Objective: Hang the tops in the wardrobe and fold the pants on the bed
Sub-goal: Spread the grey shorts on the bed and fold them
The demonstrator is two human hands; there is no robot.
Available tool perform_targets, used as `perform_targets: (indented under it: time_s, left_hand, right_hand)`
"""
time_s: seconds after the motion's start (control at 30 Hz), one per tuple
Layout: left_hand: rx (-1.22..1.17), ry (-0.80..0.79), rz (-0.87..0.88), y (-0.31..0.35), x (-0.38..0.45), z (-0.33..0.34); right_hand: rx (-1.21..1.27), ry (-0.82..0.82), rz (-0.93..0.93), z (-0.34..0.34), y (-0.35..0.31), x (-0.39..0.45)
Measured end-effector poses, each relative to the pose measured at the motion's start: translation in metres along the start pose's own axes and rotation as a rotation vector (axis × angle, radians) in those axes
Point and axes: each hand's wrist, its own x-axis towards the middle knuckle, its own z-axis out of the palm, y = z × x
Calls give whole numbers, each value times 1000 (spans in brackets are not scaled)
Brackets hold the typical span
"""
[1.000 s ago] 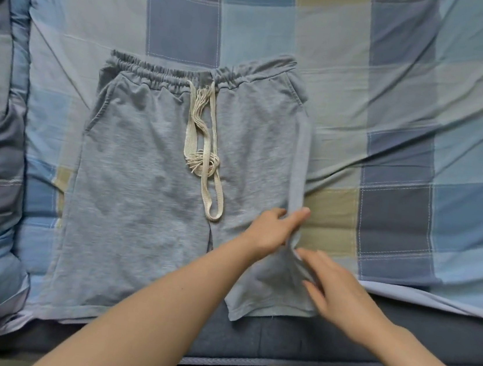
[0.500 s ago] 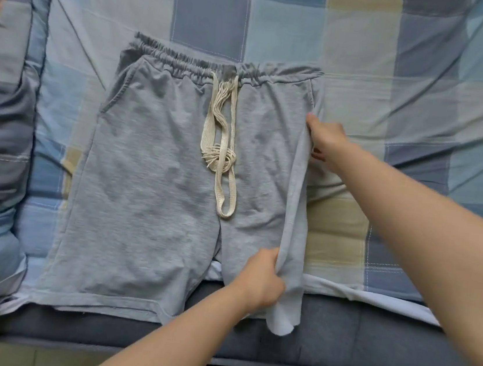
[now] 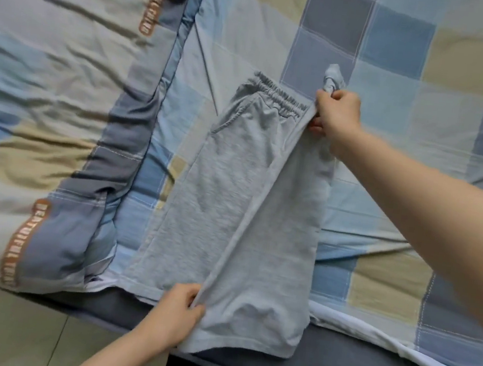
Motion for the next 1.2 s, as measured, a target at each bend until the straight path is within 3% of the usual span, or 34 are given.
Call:
perform_targets:
  time_s: [0.13,0.23,0.47,0.57,0.7,0.77,0.83,0.9,1.03,1.1,1.2]
  left_hand:
    - [6,288,-91,-57,-11,-52]
    - [-54,396,-111,-82,-8,-77]
    - [11,509,-84,-104,14,-94]
    - [48,565,-122,-108,20,-96]
    - [132,546,-204,-117,26,-96]
    - [248,482,-222,-115,26,-94]
    - [469,500,-226,-107,21,-90]
    - [669,529,-151,-97,17,-83]
    - [847,615,320,-67,27,-63]
    - [904,492,489,-47,40,-48]
    - [958,144,439,-18,63,-15]
  right_hand:
    - [-136,-114,-19,68,-28,-18]
    - [-226,-81,-10,103,-40,-16]
    - [-387,3,-12,152,-58,-10]
    - [-387,-30,31,164,-58,-10]
    - [-465,-192,-112,170,-40,-25]
    - [-470,-127,-184,155,-27,-43]
    - [-319,-10,-205,125,-4,-70]
    - [-252,80,-101,81,38,-99]
    - [-310,157,325,2,136,-154]
    - [-199,56,515,-11,169,-178]
    - [5,-236,630,-14,183,-200]
